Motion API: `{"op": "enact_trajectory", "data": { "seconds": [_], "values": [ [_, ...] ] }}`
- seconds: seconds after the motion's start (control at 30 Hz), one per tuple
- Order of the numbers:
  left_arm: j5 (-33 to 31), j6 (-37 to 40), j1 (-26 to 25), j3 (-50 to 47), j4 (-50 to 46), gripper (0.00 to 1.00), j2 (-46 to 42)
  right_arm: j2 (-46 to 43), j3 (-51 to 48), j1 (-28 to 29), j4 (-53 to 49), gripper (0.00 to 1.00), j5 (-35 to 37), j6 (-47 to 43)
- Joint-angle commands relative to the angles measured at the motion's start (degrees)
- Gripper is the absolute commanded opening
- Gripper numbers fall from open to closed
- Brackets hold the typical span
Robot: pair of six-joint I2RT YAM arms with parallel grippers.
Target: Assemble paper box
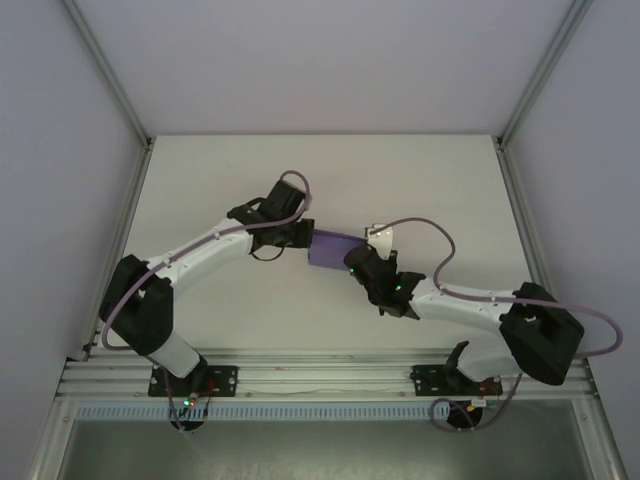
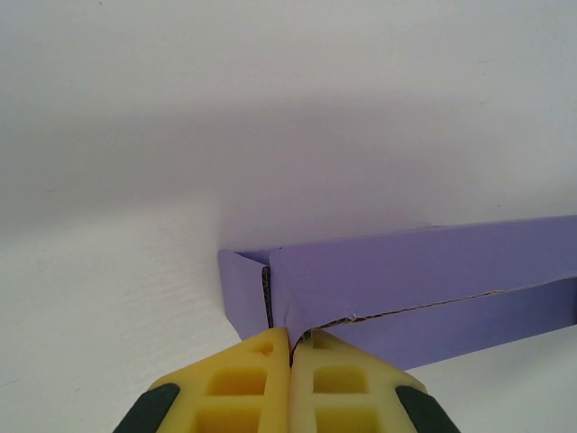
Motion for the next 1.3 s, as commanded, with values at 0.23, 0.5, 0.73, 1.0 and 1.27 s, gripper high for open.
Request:
{"op": "enact_trajectory", "data": {
  "seconds": [0.23,0.5,0.73,1.0,1.27],
  "values": [
    [-2.2,-0.7,-0.4,-7.9,2.6,0.00,-0.7,3.4,-4.0,0.0,-7.0,0.00,-4.1,1.8],
    [-3.2,-0.9,-0.4,-8.9,2.9,0.00,-1.4,-2.7,-3.5,0.0,-5.5,0.09,-5.1,-0.4],
    [-2.4,-0.8,-0.5,-8.7,3.6,0.00,-1.6,-8.8,-1.9,-1.2,-2.7,0.36,-7.1,-4.8],
    [-1.1,-0.1,-0.9,-8.2,4.2,0.00,-2.2,-12.9,-0.6,-4.4,-1.5,0.51,-11.0,-4.8],
    [-1.5,0.7,-2.2,-4.5,2.7,0.00,0.1,-15.4,0.2,-7.0,-0.1,0.56,-11.6,-4.0]
  ]
}}
